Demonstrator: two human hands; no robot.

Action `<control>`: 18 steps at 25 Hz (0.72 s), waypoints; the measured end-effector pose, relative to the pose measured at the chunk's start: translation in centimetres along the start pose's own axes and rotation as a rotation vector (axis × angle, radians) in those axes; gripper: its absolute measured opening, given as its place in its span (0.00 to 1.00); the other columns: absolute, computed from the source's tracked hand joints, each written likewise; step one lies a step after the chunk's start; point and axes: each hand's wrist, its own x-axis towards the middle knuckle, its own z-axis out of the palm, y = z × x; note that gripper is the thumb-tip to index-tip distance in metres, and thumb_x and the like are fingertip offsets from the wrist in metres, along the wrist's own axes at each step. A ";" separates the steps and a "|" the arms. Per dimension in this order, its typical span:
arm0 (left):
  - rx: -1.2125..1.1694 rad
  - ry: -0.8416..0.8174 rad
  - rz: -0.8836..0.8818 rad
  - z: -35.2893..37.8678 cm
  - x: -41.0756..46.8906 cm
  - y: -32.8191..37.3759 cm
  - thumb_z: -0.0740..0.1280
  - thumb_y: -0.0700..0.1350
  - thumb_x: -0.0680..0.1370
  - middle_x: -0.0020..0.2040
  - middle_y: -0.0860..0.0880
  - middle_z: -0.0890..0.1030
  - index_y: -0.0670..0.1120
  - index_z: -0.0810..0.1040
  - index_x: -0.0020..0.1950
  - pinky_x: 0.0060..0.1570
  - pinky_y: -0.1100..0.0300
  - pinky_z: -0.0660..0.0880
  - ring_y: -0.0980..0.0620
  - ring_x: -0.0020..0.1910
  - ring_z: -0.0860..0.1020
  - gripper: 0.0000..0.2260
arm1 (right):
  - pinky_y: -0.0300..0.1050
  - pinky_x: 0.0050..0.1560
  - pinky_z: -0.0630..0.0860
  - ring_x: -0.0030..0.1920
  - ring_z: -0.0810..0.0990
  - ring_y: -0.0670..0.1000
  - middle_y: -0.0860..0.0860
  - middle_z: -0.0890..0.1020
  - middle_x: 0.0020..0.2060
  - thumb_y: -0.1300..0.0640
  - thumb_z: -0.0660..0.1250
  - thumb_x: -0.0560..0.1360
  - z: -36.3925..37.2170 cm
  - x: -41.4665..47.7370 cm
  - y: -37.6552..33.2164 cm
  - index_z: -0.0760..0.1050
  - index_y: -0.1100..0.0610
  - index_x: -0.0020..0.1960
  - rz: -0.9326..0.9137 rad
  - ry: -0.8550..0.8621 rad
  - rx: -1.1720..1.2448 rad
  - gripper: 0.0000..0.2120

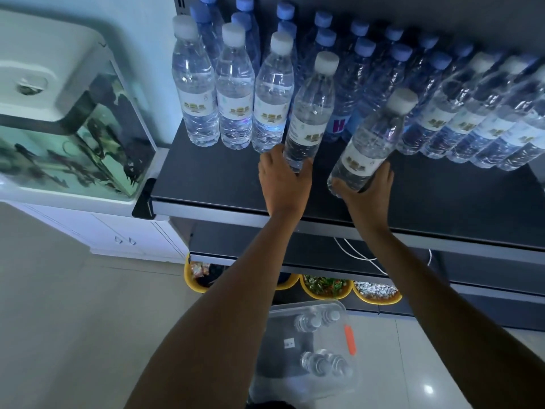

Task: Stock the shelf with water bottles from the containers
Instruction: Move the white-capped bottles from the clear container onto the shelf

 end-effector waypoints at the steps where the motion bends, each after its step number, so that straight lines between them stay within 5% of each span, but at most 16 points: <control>1: -0.010 0.011 -0.029 0.0 0.0 0.2 0.73 0.52 0.74 0.55 0.48 0.75 0.44 0.74 0.60 0.60 0.49 0.73 0.48 0.55 0.74 0.20 | 0.49 0.64 0.73 0.64 0.71 0.51 0.46 0.70 0.60 0.48 0.79 0.62 0.4 0.2 -0.2 0.67 0.49 0.68 0.001 0.013 -0.004 0.38; 6: 0.063 0.027 -0.053 0.6 0.3 0.7 0.71 0.50 0.76 0.50 0.48 0.75 0.44 0.71 0.51 0.58 0.51 0.71 0.47 0.52 0.74 0.13 | 0.38 0.58 0.79 0.58 0.80 0.39 0.45 0.79 0.61 0.57 0.78 0.70 2.0 3.0 -1.0 0.66 0.54 0.72 -0.030 -0.032 0.132 0.35; 10: 0.160 0.014 -0.021 1.0 0.4 0.2 0.67 0.46 0.78 0.52 0.46 0.75 0.42 0.73 0.50 0.58 0.50 0.71 0.45 0.53 0.73 0.08 | 0.35 0.58 0.77 0.57 0.80 0.39 0.45 0.80 0.59 0.54 0.75 0.75 3.1 4.2 -0.4 0.69 0.53 0.73 -0.121 -0.069 0.059 0.29; 15: 0.225 0.030 0.011 1.6 0.2 0.1 0.66 0.45 0.77 0.53 0.47 0.75 0.43 0.73 0.55 0.58 0.51 0.70 0.46 0.55 0.74 0.09 | 0.58 0.54 0.79 0.49 0.77 0.55 0.47 0.77 0.40 0.43 0.70 0.72 3.7 5.4 1.5 0.71 0.46 0.68 -0.168 -0.092 -0.137 0.26; 18: 0.250 0.014 0.025 1.6 0.2 0.1 0.66 0.46 0.76 0.58 0.47 0.76 0.44 0.73 0.63 0.61 0.51 0.69 0.46 0.59 0.73 0.16 | 0.60 0.53 0.78 0.48 0.77 0.54 0.47 0.78 0.40 0.43 0.70 0.72 3.8 5.8 1.8 0.69 0.43 0.70 -0.195 -0.123 -0.157 0.28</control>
